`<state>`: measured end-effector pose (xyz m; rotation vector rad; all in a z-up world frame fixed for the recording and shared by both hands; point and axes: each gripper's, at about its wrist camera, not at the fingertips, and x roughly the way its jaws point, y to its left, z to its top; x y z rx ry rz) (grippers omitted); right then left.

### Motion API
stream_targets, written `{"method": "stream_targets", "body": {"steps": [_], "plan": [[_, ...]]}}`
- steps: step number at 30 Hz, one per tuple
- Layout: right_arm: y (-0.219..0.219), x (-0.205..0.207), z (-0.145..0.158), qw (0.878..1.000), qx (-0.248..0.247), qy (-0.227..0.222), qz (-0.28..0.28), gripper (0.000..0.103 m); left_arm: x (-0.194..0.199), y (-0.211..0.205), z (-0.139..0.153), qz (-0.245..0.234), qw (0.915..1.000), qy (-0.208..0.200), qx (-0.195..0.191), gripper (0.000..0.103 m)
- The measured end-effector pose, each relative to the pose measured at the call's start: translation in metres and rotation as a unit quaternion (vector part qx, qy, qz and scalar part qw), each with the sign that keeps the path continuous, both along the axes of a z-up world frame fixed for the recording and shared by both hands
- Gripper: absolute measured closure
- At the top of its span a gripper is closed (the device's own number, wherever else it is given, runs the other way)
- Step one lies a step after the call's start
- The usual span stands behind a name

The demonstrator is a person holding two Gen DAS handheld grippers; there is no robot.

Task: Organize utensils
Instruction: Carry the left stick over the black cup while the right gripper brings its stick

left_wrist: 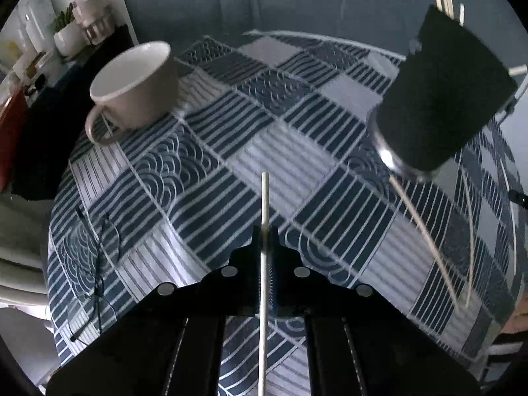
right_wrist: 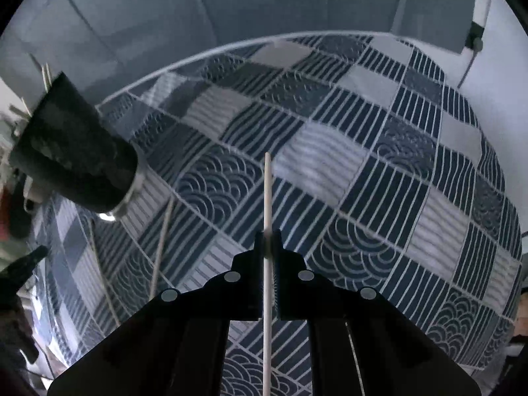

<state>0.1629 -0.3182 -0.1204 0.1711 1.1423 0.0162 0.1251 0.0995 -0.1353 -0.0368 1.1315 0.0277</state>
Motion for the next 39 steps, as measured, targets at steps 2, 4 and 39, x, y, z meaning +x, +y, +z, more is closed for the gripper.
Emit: {"method": "stream_targets", "body": {"steps": [2,4,39], "plan": [[0.0,0.003,0.007,1.0,0.006,-0.009,-0.001,0.098,0.005,-0.002,0.01,0.002,1.0,-0.008,-0.001,0.099],[0.0,0.006,0.013,1.0,0.011,-0.017,0.001,0.098,0.011,-0.004,0.022,0.004,0.9998,-0.02,-0.008,0.099],[0.091,0.079,0.193,0.967,0.038,-0.229,0.1,0.098,0.112,-0.104,0.196,-0.068,0.9774,-0.191,-0.06,0.098]]}}
